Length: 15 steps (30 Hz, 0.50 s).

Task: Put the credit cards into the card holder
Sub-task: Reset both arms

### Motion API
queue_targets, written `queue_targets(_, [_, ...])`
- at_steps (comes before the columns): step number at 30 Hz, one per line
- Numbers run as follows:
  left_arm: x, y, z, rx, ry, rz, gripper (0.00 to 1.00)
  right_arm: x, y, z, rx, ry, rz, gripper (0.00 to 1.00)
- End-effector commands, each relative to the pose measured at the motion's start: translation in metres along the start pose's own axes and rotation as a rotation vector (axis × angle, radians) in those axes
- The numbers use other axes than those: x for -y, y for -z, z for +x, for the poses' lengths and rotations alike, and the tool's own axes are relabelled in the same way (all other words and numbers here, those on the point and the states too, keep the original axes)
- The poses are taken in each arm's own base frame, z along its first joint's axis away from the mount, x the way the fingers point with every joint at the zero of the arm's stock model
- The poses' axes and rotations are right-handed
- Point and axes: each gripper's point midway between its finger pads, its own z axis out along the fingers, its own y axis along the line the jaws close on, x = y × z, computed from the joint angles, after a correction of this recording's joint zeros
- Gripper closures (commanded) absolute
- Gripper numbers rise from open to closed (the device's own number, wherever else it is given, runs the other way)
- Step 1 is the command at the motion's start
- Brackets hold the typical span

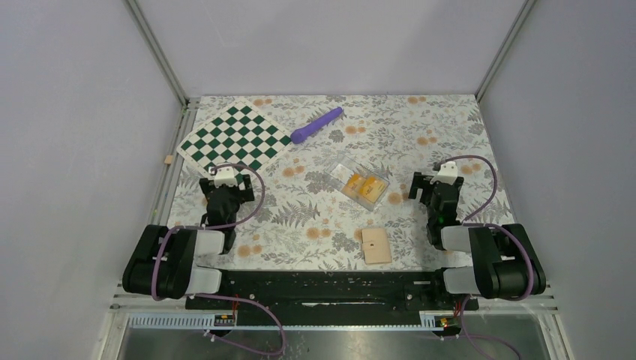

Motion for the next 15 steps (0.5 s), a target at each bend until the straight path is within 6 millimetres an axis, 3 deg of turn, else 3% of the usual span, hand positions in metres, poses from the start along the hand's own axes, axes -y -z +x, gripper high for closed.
queue_targets(1, [0.0007, -0.0171, -0.0532, 0.168, 0.061, -0.015, 0.01, 0.0054, -0.0138, -0.0472, 0.113, -0.093, 0.061, 0.01])
queue_targets(15, [-0.0054, -0.0131, -0.0534, 0.183, 0.079, -0.067, 0.01, 0.0094, -0.0148, -0.0511, 0.134, -0.112, 0.086, 0.01])
